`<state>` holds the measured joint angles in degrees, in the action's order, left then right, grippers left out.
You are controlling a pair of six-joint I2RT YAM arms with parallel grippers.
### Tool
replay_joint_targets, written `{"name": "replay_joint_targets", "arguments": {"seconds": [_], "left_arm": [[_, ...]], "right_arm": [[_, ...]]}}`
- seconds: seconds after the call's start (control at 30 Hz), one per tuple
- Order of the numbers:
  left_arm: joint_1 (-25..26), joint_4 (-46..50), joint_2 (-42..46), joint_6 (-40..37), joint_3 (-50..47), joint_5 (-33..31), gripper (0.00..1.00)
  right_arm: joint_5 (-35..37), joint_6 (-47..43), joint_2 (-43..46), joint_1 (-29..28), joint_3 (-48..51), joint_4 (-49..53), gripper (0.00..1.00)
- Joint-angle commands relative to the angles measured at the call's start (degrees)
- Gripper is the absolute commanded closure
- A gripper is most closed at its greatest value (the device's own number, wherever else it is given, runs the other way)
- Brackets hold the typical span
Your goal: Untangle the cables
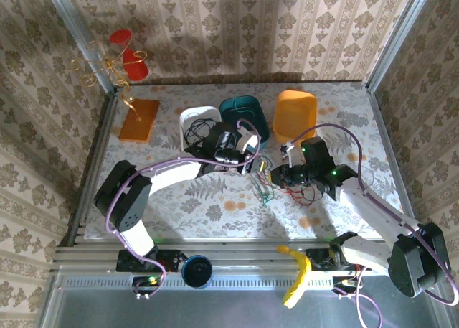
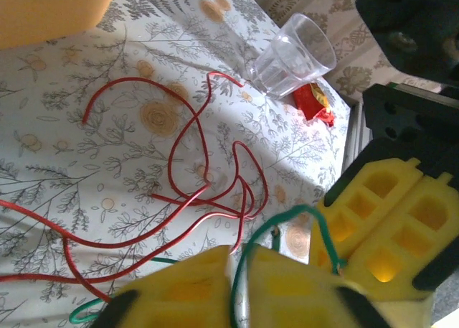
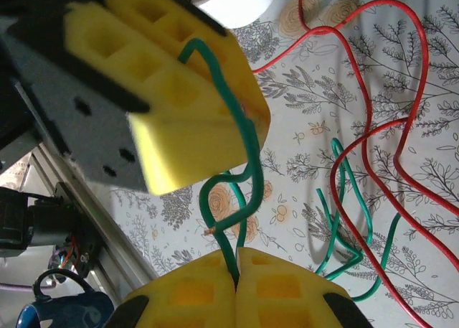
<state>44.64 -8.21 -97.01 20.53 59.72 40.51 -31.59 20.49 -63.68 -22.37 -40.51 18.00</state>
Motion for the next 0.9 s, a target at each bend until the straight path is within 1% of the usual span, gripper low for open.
{"name": "replay_joint_targets", "arguments": {"seconds": [0.0, 0.03, 0.2, 0.37, 0.47, 0.53, 0.63, 0.7, 0.87], "left_arm": [[0.35, 0.90, 0.03, -0.16, 1.45, -3.29, 1.00], [0.27, 0.46, 0.36, -0.05, 1.37, -5.42, 1.00], [-1.15, -4.84, 2.19, 3.39, 1.09, -8.16, 1.00], [-4.94, -11.00, 4.79, 8.55, -0.42, -12.57, 1.00], [-7.46, -14.60, 6.24, 11.38, -1.51, -12.83, 1.00], [-8.60, -15.10, 7.45, 11.79, -2.05, -12.65, 1.00], [-9.31, -13.65, 9.04, 10.59, -2.41, -11.93, 1.00], [-9.31, -11.70, 9.64, 9.44, -2.58, -11.67, 1.00], [-9.31, -12.27, 10.43, 10.19, -4.58, -11.07, 1.00]], "right_arm": [[0.38, -1.24, 0.89, -0.23, -0.18, -0.65, 1.00], [0.54, -1.34, 0.71, -0.29, -0.27, -0.38, 1.00], [1.33, -2.89, -1.27, -1.29, -1.35, 2.10, 1.00], [3.32, -4.14, -2.67, -2.94, -2.29, 4.26, 1.00], [6.17, -3.02, -1.86, -2.56, -1.73, 4.15, 1.00], [9.39, -1.22, -1.13, -1.38, -1.03, 3.99, 1.00], [12.33, 2.27, 0.06, 2.14, 0.68, 3.01, 1.00], [13.27, 4.65, 0.89, 4.39, 1.68, 2.39, 1.00], [15.28, 10.20, 3.02, 8.64, 3.38, 0.28, 1.00]]}}
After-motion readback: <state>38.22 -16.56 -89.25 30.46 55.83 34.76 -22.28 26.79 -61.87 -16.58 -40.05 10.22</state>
